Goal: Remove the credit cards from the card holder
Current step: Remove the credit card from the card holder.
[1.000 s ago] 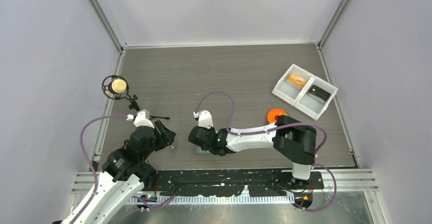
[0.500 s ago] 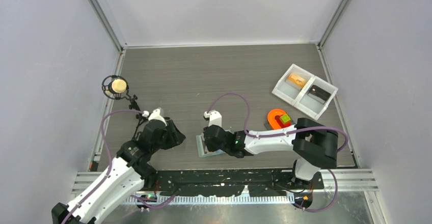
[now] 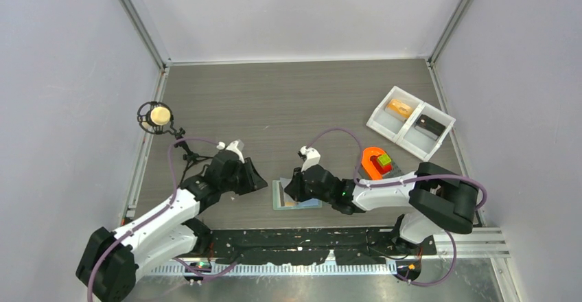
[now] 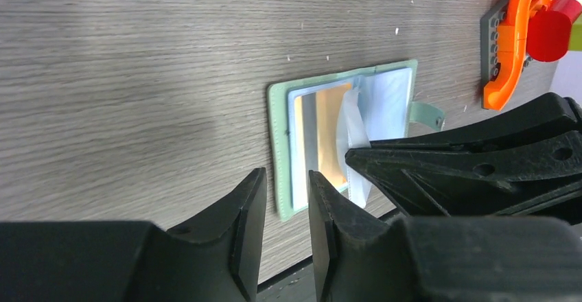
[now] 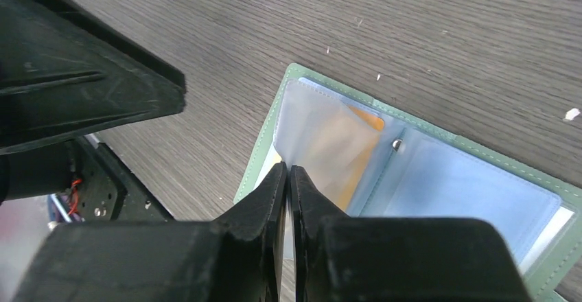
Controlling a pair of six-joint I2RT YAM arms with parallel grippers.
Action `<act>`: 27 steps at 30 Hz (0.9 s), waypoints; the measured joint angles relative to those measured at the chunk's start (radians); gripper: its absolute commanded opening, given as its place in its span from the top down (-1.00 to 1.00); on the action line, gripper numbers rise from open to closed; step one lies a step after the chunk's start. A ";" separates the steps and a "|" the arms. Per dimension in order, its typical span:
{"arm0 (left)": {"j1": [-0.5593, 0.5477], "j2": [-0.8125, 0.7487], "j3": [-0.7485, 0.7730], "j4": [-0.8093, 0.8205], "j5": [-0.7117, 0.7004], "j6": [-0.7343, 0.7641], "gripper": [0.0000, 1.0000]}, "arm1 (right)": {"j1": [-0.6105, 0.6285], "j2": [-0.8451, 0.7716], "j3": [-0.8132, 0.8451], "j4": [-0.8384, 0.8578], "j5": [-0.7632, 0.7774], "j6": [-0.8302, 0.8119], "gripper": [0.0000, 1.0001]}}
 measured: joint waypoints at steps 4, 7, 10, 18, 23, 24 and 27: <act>-0.007 0.065 0.000 0.065 0.026 -0.004 0.44 | -0.017 -0.018 -0.042 0.078 -0.042 0.008 0.77; -0.016 0.133 0.000 0.108 0.041 -0.013 0.47 | -0.027 -0.024 -0.073 0.140 -0.072 0.013 0.77; -0.029 0.187 0.000 0.143 0.053 -0.024 0.49 | -0.030 -0.028 -0.098 0.180 -0.096 0.019 0.76; -0.087 0.307 0.023 0.240 0.071 -0.050 0.52 | -0.034 -0.081 -0.129 0.207 -0.113 0.035 0.60; -0.135 0.380 0.052 0.294 0.073 -0.069 0.54 | -0.036 -0.109 -0.148 0.203 -0.111 0.038 0.30; -0.145 0.392 0.058 0.301 0.074 -0.075 0.54 | -0.036 -0.116 -0.151 0.200 -0.111 0.040 0.22; -0.171 0.418 0.069 0.319 0.074 -0.084 0.54 | -0.041 -0.151 -0.157 0.167 -0.099 0.042 0.13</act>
